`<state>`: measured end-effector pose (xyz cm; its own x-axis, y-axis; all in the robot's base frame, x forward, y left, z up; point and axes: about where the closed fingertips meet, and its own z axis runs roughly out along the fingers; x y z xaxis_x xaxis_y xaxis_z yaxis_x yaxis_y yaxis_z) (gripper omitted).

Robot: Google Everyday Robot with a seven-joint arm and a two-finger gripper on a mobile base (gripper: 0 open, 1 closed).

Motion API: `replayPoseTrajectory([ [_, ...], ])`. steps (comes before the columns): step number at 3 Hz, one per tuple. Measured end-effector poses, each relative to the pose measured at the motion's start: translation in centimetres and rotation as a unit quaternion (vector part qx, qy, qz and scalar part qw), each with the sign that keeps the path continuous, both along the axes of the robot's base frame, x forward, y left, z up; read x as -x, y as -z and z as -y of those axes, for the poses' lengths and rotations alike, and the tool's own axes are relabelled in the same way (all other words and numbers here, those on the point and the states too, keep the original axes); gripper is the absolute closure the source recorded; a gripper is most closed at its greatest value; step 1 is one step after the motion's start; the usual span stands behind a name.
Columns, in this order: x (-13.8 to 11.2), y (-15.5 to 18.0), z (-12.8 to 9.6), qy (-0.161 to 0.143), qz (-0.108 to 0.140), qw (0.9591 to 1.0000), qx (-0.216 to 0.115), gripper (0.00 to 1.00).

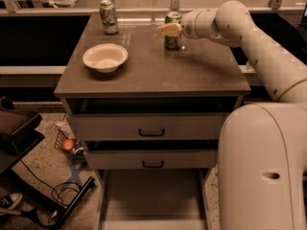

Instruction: Pick green can from bottom drawer and place on counter

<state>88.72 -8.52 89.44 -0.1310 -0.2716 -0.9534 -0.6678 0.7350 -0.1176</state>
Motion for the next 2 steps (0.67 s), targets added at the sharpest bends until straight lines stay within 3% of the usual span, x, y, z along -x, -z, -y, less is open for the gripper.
replayPoseTrajectory([
  [2,-0.02,0.11,-0.19,-0.001,-0.001,1.0000,0.000,0.00],
])
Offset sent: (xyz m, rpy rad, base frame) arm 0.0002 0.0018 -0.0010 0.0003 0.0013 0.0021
